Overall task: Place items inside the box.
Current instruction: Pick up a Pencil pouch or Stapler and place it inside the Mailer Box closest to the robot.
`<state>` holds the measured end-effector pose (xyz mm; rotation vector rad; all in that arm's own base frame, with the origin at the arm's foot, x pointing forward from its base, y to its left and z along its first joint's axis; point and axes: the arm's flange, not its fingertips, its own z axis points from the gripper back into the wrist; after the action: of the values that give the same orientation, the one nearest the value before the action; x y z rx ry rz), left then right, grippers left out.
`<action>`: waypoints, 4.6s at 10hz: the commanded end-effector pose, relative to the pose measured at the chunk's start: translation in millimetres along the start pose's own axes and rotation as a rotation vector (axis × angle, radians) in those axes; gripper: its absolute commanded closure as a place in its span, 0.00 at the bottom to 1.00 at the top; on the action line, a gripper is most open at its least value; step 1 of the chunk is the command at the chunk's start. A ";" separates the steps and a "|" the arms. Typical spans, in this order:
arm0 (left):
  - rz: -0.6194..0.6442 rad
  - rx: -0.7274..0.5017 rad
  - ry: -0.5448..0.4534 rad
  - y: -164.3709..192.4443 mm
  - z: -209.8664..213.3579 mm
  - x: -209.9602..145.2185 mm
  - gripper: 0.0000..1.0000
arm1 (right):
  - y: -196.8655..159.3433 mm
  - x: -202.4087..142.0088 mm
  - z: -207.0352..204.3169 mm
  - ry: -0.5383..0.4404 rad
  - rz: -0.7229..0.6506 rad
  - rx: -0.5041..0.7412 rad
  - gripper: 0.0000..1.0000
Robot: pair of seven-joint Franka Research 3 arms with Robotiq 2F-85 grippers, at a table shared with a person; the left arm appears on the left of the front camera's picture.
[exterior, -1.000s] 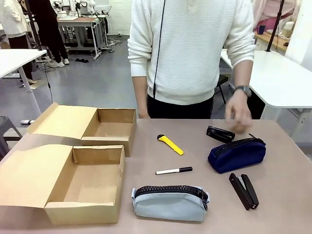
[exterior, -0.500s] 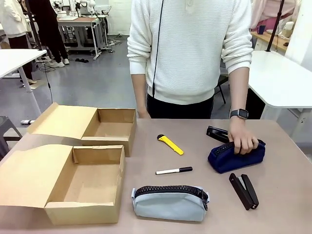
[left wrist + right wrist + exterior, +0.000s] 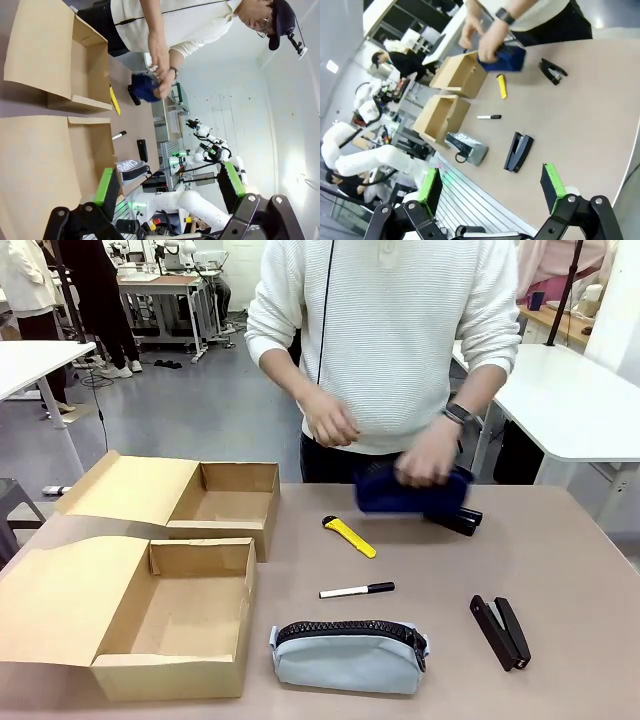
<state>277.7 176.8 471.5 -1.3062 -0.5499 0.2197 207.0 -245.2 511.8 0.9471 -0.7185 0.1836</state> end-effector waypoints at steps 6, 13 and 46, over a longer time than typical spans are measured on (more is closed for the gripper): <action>-0.021 -0.025 -0.011 -1.1 -0.5 1.2 0.00 | 23.2 44.9 -157.0 0.290 0.318 -0.215 0.00; -0.021 -0.025 -0.011 -1.1 -0.5 1.2 0.00 | 37.9 49.3 -194.1 0.351 0.383 -0.236 0.00; -0.021 -0.025 -0.011 -1.1 -0.5 1.2 0.00 | -130.7 113.7 -540.9 0.946 0.622 -0.454 1.00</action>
<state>279.2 178.7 472.3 -1.3126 -0.5530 0.2206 616.0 88.8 302.1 0.0837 -0.1630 0.8973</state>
